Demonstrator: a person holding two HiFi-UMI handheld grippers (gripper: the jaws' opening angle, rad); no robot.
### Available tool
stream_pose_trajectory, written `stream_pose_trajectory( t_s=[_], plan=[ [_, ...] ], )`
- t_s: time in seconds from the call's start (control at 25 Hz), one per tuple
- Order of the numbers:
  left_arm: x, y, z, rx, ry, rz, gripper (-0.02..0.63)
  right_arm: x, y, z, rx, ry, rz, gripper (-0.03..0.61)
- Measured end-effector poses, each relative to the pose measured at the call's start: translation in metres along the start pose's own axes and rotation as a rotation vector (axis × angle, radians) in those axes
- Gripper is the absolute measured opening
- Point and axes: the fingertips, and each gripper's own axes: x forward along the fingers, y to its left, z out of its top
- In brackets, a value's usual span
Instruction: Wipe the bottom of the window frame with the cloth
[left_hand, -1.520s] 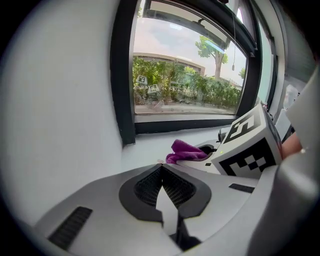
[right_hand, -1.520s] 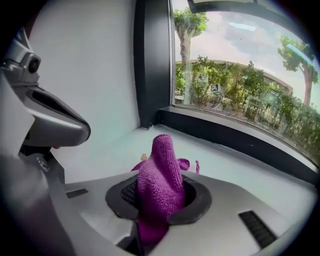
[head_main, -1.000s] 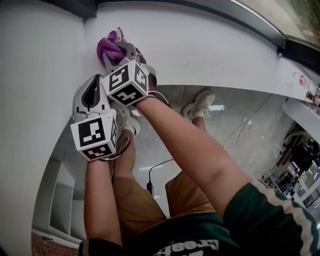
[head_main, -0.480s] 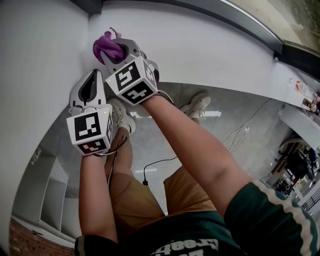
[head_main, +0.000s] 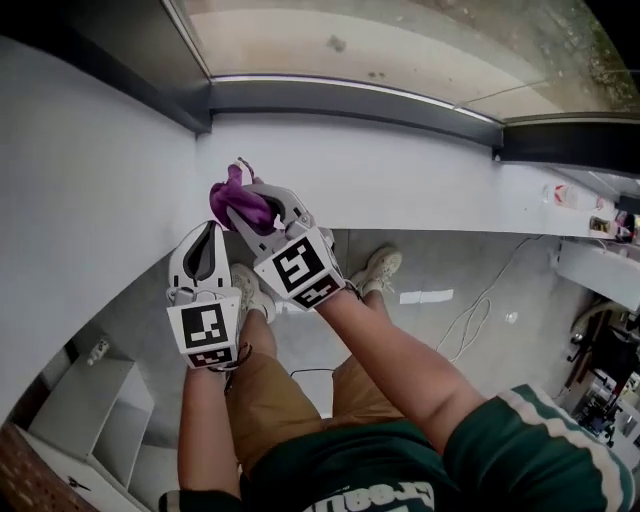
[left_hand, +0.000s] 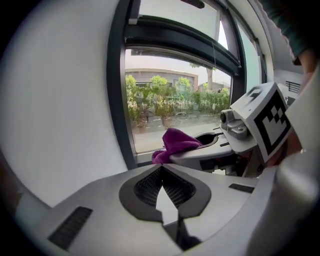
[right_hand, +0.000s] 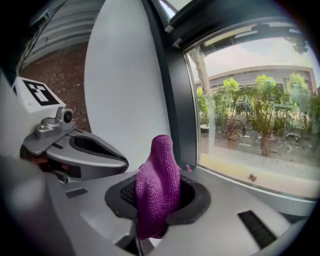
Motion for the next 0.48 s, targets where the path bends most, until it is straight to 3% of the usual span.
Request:
stream_pose_trajectory(
  t_s=[0.32,0.48],
  plan=[
    [-0.093,-0.060,0.123,0.095,-0.087,-0.067,0.009,-0.134,0.013,0.110,0.019,-0.088,-0.007,0.097],
    [-0.123,-0.084,0.199,0.165,-0.183,-0.085,0.009,-0.188,0.009,0.174,0.006,-0.180,-0.026,0.097]
  ],
)
